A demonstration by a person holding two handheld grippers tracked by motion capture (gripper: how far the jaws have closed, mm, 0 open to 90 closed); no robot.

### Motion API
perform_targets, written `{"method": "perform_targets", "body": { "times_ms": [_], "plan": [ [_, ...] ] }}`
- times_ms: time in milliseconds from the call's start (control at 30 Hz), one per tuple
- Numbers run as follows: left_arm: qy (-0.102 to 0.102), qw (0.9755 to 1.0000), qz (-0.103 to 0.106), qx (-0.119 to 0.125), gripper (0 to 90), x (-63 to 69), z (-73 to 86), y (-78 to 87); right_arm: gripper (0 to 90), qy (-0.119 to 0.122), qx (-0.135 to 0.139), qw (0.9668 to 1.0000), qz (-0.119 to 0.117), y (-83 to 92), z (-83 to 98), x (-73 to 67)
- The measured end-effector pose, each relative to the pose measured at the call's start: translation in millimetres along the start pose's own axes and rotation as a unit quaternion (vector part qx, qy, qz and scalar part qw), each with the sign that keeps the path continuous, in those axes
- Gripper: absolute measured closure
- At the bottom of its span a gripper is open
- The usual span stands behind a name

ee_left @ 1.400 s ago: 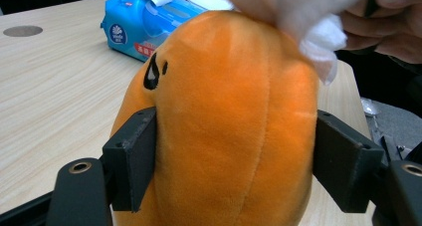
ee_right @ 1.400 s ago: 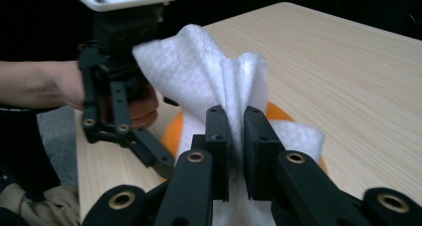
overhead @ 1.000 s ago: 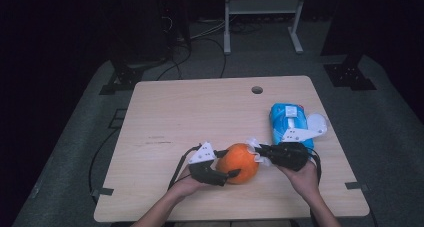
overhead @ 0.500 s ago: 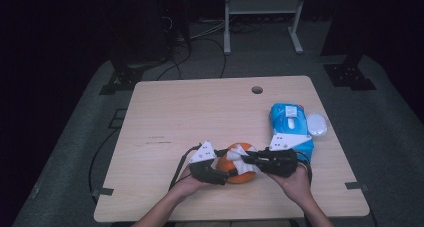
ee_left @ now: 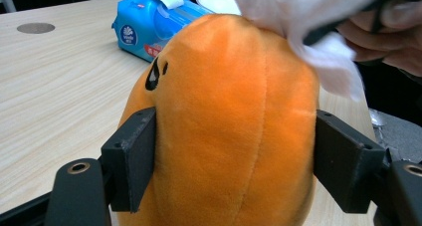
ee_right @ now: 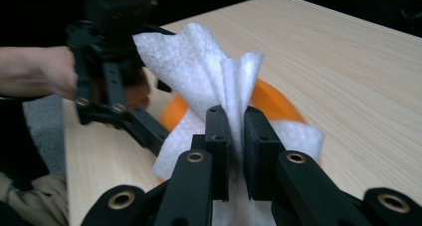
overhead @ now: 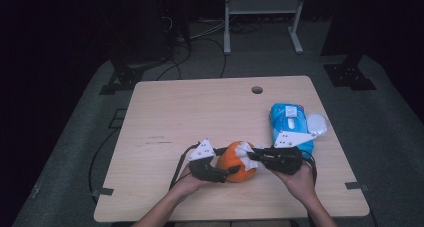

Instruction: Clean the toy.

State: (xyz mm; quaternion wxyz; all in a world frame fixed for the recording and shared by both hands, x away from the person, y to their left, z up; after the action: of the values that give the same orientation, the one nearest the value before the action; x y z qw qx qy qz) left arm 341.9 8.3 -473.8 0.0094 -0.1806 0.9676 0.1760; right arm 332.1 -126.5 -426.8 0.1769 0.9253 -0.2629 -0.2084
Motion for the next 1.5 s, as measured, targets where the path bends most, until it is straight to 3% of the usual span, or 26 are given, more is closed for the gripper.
{"method": "perform_targets", "body": {
  "times_ms": [67,167,267,367,533,700,767,867,1033,1167,1267,1333,1500],
  "plan": [
    [-0.011,0.9999,-0.003,-0.005,25.0,2.8,-0.9,-1.2,81.5,0.007,-0.001,0.9999,-0.011,-4.6,-1.5,-9.6],
    [-0.047,0.9988,0.0,-0.016,24.9,12.0,-2.7,-4.7,81.6,0.022,-0.006,0.9995,-0.023,-11.1,-3.1,-23.8],
    [-0.074,0.997,0.0,-0.02,25.0,20.0,-3.7,-8.0,81.6,0.042,-0.015,0.9989,-0.015,-16.9,-3.5,-31.4],
    [-0.08,0.9966,0.001,-0.02,25.1,21.2,-3.7,-8.2,81.7,0.034,-0.01,0.9993,-0.009,-15.5,-4.5,-26.3],
    [-0.088,0.9959,0.004,-0.018,25.1,22.6,-3.2,-9.4,81.6,0.004,0.008,0.9999,0.01,-4.0,-5.9,-1.9],
    [-0.077,0.9969,0.009,-0.013,25.1,20.0,-2.1,-7.0,81.6,-0.017,0.014,0.9989,0.042,6.2,-0.7,23.9],
    [-0.071,0.9974,0.011,-0.007,25.0,17.4,-1.3,-5.8,81.6,-0.035,0.006,0.998,0.052,7.4,6.3,36.0],
    [-0.062,0.998,0.011,0.0,24.6,14.5,-0.6,-5.1,81.6,-0.041,-0.002,0.9974,0.059,6.4,12.0,42.8],
    [-0.054,0.9985,0.004,-0.003,22.8,11.6,-0.2,-4.4,81.7,-0.021,0.002,0.9986,0.049,4.4,4.1,25.2],
    [-0.053,0.9986,0.001,-0.001,22.5,12.4,-1.0,-6.2,81.6,-0.004,0.012,0.9998,0.017,1.9,-3.9,2.6],
    [-0.058,0.9983,-0.001,-0.005,22.6,13.4,-1.0,-6.7,81.5,0.016,0.006,0.9998,0.007,-3.3,-5.9,-11.1],
    [-0.056,0.9984,0.0,-0.005,23.3,13.2,-0.9,-6.0,81.6,0.027,0.003,0.9995,0.014,-5.2,-5.5,-12.2],
    [-0.058,0.9983,0.003,-0.001,24.5,14.5,-1.5,-7.2,81.7,0.004,0.01,0.9996,0.025,0.8,-3.9,5.3]
  ]
}}
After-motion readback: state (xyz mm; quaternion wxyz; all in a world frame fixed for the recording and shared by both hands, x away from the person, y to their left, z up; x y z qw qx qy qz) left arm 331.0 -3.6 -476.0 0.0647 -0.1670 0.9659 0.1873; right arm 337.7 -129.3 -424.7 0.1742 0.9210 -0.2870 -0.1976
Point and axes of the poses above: each handheld gripper's, and its own axes: y roughly backward along the jaws, z roughly out of its underside, x roughly to its right, the point moved 8 cm from there along -y, roughly forward along the jaws, and after that the axes turned 13 degrees about -y, right-handed, at the moved point
